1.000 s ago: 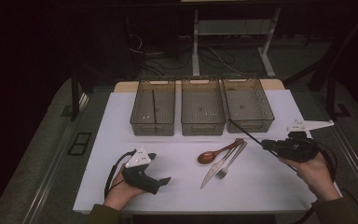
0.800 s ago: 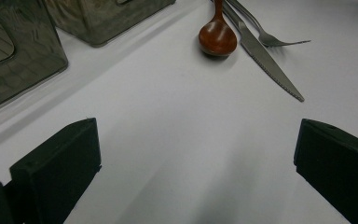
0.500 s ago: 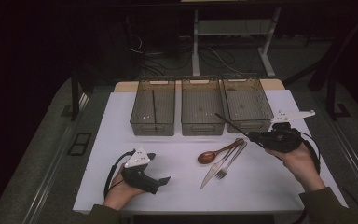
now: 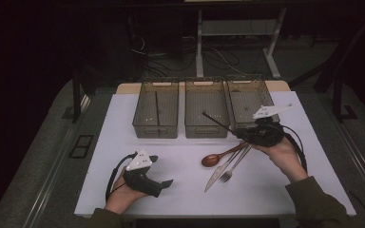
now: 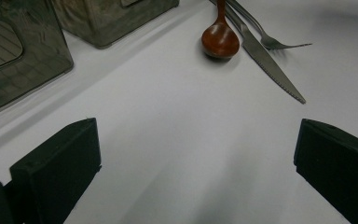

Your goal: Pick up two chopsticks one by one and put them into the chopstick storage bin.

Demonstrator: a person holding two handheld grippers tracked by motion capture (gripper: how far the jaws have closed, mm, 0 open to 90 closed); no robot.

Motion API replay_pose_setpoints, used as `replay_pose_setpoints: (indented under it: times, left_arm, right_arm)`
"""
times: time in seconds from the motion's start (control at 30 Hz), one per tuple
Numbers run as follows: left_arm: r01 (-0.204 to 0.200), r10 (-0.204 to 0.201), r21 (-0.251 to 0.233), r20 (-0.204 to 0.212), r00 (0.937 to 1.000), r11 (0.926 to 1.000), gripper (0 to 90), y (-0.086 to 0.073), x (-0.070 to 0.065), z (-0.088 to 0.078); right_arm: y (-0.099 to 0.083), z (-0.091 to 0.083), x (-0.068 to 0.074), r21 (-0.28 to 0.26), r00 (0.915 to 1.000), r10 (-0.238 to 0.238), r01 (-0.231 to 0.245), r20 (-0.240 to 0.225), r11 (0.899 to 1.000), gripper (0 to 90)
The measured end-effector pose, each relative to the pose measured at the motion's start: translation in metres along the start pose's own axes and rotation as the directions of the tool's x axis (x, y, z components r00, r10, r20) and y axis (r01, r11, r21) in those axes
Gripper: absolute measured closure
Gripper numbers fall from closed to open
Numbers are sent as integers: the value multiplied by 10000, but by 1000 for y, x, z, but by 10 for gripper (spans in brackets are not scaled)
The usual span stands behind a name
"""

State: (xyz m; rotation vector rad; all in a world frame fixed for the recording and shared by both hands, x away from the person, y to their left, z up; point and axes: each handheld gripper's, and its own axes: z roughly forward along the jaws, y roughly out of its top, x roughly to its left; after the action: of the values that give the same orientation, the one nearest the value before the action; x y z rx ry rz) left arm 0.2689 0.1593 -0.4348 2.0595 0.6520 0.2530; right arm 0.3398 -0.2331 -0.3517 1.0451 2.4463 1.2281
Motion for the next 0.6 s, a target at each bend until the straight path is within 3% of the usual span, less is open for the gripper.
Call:
replay_pose_setpoints:
  times: [0.6]
  left_arm:
    - [124,-124,-132,-12,9999,9998,0,0,0,-2]
  right_arm:
    - [68,54,20,4,9985,-525,525,-149,9986,851]
